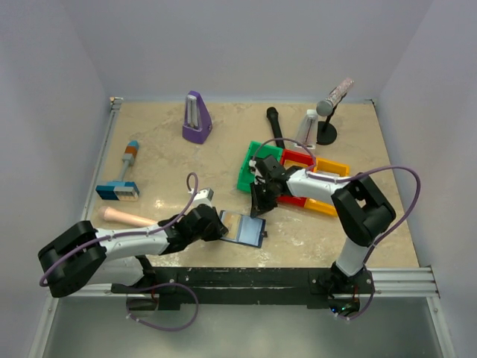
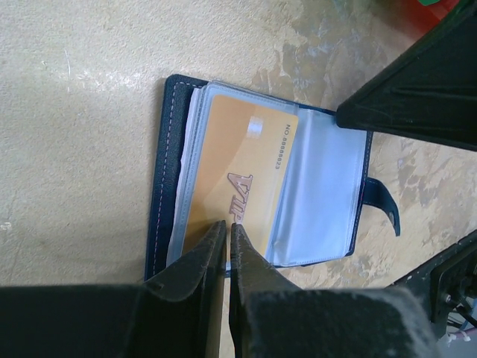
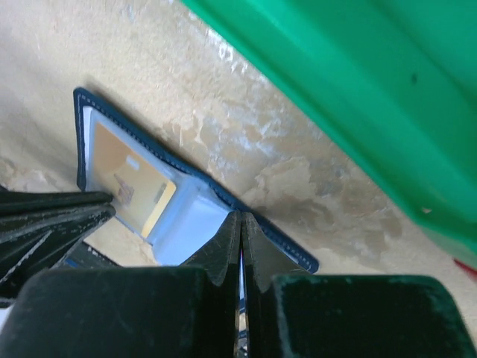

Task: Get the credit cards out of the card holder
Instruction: Remove the credit card from the card holder.

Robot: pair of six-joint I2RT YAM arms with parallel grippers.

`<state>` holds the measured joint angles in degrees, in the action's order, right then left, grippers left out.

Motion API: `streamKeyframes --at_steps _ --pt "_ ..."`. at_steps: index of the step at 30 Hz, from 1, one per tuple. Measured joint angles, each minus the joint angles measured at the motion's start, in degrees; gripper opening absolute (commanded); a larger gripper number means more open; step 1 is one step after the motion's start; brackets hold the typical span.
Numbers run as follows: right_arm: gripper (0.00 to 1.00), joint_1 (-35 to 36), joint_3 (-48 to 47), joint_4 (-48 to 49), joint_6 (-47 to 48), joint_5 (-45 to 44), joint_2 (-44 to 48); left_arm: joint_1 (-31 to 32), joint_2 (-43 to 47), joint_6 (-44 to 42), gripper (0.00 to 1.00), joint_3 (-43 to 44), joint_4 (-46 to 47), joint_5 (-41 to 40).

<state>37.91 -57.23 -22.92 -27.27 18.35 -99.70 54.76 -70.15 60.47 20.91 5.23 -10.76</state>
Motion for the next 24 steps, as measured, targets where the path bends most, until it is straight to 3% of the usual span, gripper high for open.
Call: streamKeyframes --at_steps 5,14,19,24 --pt "0.04 0.0 -1.9 -1.0 0.5 -1.9 -0.8 0.0 1.2 0.0 0.12 -0.9 0.3 0.0" --pt "0.37 1.1 -0.9 -2.8 1.8 -5.1 13.2 0.0 3.5 0.0 0.12 -1.9 -1.3 -0.8" --pt "0.43 6.5 -0.9 -2.8 2.6 -5.0 18.3 0.0 3.4 0.0 0.12 -1.8 -1.4 -0.8" --pt "0.47 11.8 -0.9 -2.8 2.9 -0.5 16.7 0.0 3.8 0.0 0.12 -1.8 -1.9 -1.0"
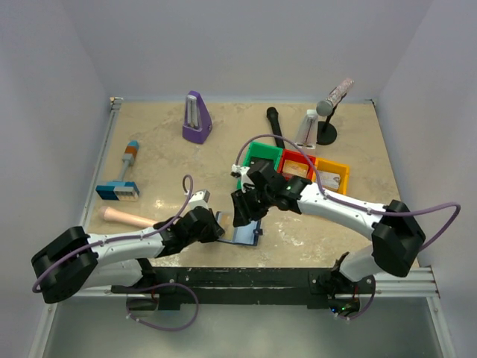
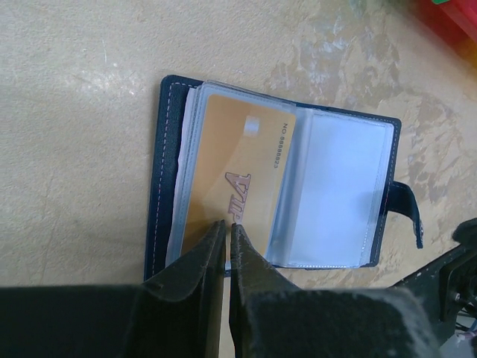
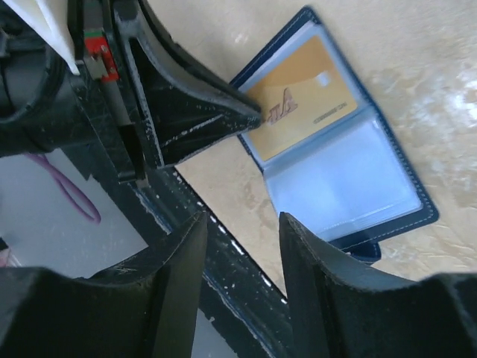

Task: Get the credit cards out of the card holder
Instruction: Remove the credit card from the card holder.

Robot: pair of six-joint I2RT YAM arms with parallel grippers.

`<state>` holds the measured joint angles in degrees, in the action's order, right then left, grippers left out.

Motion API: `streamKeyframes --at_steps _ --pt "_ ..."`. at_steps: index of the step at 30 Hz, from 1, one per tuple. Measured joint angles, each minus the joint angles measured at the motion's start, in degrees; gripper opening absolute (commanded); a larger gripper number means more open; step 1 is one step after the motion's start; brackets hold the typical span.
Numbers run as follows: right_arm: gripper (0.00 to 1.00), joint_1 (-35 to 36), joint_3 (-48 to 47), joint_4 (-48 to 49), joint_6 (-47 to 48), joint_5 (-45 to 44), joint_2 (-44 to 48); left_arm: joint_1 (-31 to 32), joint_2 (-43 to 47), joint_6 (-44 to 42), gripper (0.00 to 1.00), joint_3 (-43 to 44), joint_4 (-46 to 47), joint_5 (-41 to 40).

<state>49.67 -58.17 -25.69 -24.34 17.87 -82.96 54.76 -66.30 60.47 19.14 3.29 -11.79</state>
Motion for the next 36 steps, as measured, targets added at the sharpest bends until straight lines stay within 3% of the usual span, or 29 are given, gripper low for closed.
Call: streamKeyframes --at_steps 8,13,26,36 --pt "0.22 1.9 4.4 -0.1 2.1 3.2 -0.9 0.0 2.2 0.0 0.13 0.0 -3.0 -0.9" --pt "0.15 5.4 5.8 -0.5 3.4 3.1 -0.7 0.0 3.1 0.0 0.13 0.0 -3.5 -1.1" --pt "0.18 6.9 5.8 -4.0 3.4 -0.4 -10.8 0.0 3.7 -0.3 0.13 0.0 -3.9 -0.4" --pt "0.20 4.8 5.5 -5.2 3.3 -3.0 -11.9 0.0 3.7 -1.1 0.13 0.0 -3.9 -0.3"
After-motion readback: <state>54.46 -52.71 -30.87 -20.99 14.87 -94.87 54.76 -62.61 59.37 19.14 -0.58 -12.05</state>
